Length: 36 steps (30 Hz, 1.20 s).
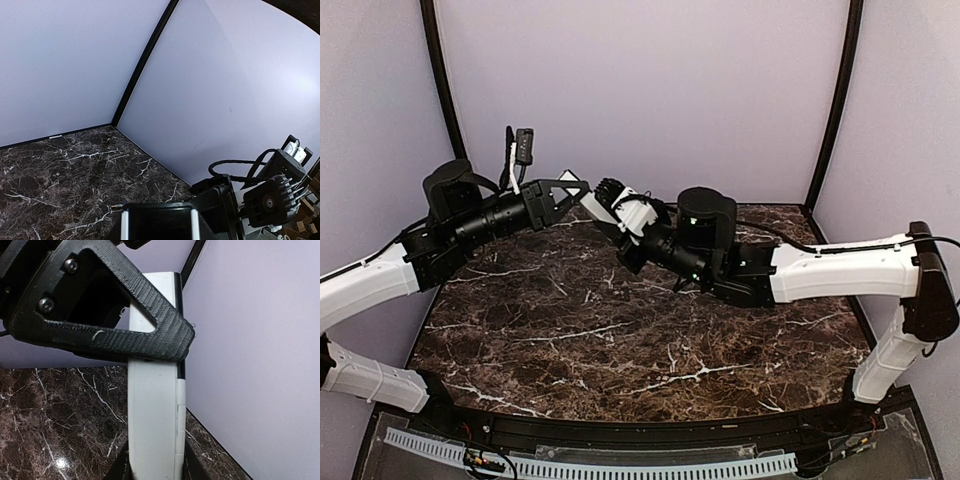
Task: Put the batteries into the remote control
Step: Pass from the left arm to the right, then pass from the right arm to the left
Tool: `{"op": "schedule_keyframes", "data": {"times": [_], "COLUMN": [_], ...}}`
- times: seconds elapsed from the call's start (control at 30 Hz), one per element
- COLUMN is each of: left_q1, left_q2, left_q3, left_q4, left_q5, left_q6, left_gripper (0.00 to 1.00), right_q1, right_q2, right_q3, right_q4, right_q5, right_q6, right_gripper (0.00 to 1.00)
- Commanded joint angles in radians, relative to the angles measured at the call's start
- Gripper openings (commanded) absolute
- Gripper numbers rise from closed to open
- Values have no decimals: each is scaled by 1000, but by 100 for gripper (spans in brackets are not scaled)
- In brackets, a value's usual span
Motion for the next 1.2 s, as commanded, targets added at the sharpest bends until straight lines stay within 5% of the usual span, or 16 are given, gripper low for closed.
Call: {"op": "schedule_keyframes", "data": {"times": [0.0,0.07,0.13,0.23,0.33,0.53,1.1,1.17], "left_q1": [-3,-3,-3,-3,-3,-3,-13,-13], "left_q2": [-51,-79,-114,-148,-134,-103,-76,-80], "left_q3": [-17,-26,-33,-26,2,16,5,2], "left_q4": [63,66,41,-39,-130,-118,-65,-60], "left_q5": [89,116,143,232,311,308,347,334], "left_q6": [87,152,237,379,424,403,322,316], "left_gripper": [59,89,98,99,99,96,4,0], "right_q1": [-22,-65,-129,-204,-216,-218,-218,-219], "right_q2": [-28,-69,-100,-116,-102,-36,-10,-25], "right_q3": [56,72,83,104,143,208,223,206], "right_q4": [-95,-185,-266,-361,-450,-505,-475,-453], "right_q5": [-80,-268,-529,-909,-1084,-1188,-1120,-1043], "right_q6": [101,163,236,291,277,303,329,333], "right_gripper": [0,0,0,0,0,0,0,27]}}
